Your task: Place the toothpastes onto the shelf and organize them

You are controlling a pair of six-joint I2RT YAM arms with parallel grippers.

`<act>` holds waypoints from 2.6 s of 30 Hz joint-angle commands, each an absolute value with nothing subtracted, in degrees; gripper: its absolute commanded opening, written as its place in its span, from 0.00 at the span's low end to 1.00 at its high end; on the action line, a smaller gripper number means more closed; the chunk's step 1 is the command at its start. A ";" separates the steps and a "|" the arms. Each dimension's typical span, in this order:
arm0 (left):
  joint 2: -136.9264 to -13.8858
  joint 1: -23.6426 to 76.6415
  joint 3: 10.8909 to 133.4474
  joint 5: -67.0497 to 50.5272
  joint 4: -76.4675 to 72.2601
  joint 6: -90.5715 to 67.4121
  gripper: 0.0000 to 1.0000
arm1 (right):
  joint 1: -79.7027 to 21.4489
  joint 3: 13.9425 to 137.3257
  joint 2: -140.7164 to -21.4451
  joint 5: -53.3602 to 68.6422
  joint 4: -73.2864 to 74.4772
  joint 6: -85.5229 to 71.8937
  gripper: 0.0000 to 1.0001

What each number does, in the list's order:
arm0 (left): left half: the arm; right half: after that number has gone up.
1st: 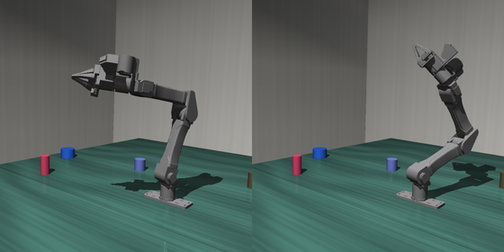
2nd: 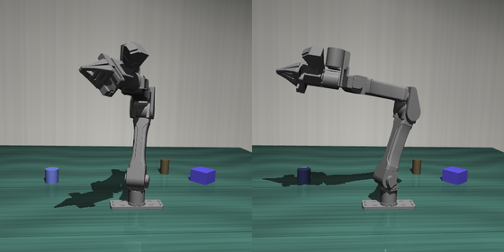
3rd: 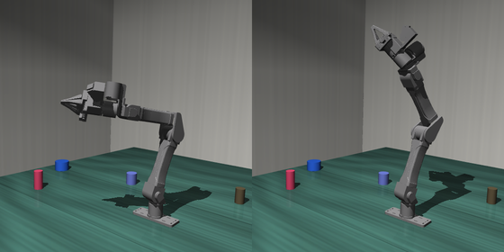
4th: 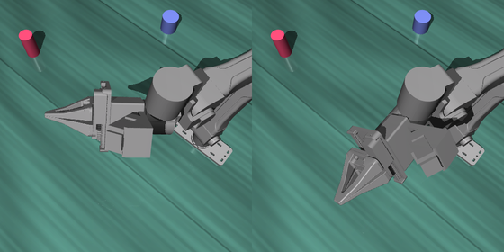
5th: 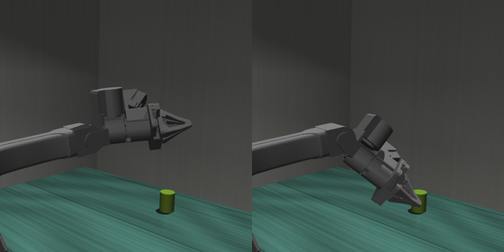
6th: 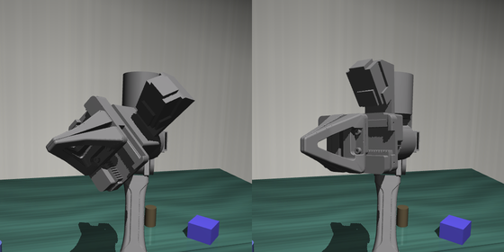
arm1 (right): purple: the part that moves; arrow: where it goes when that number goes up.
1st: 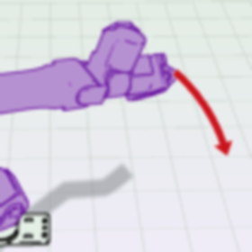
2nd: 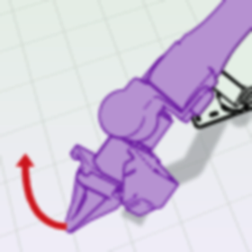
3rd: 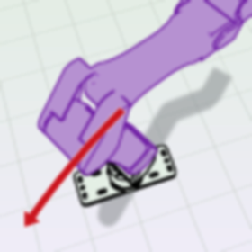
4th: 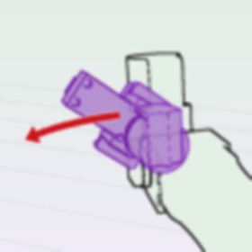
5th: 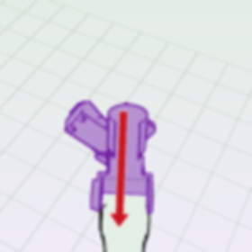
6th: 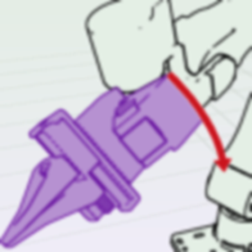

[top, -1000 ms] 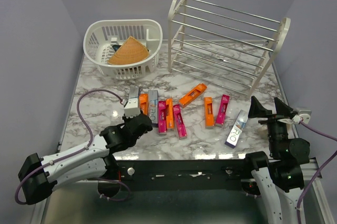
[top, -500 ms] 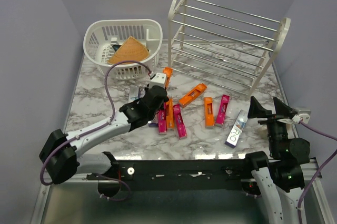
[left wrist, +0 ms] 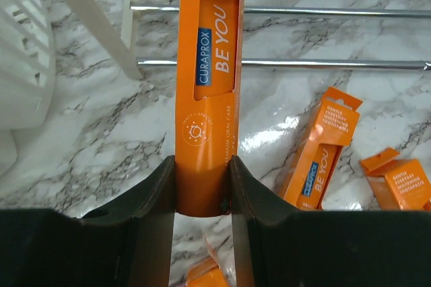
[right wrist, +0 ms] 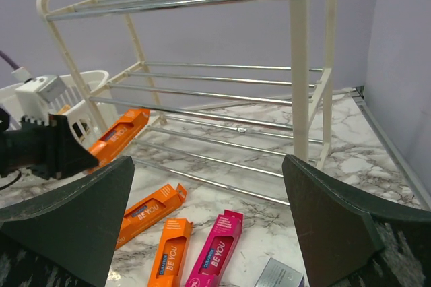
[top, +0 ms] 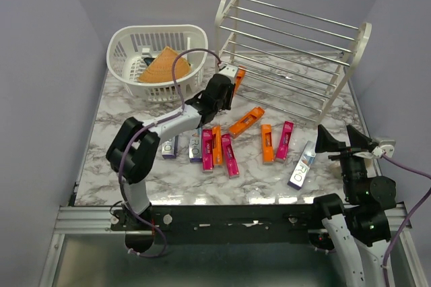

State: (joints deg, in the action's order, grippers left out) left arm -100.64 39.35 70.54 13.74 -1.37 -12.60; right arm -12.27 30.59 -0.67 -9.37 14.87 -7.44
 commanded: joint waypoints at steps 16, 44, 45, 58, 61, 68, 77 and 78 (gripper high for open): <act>-123.22 33.93 92.37 6.41 -7.82 -10.02 0.39 | -15.91 31.29 15.65 -13.62 15.56 -5.80 1.00; -129.55 31.90 98.88 8.52 -7.21 -9.58 0.52 | -17.40 31.46 15.73 -14.50 16.08 -5.10 1.00; -129.64 31.90 98.96 8.53 -7.12 -9.58 0.55 | -17.49 31.46 15.73 -14.50 16.08 -5.10 1.00; -123.58 31.90 90.36 7.74 -10.55 -12.83 0.74 | -18.28 31.73 15.91 -14.94 16.44 -4.92 1.00; -121.91 32.08 87.90 7.21 -11.86 -13.97 0.75 | -18.46 31.82 15.91 -15.20 16.52 -4.75 1.00; -118.92 32.17 81.83 9.14 -16.52 -19.15 0.73 | -18.63 31.82 15.82 -15.38 16.52 -4.66 1.00; -119.97 32.17 82.26 10.20 -15.91 -25.75 0.47 | -18.90 31.99 15.91 -15.73 16.70 -4.66 1.00; -120.58 32.17 82.79 10.20 -15.56 -26.10 0.42 | -18.90 31.99 15.82 -15.91 16.70 -4.66 1.00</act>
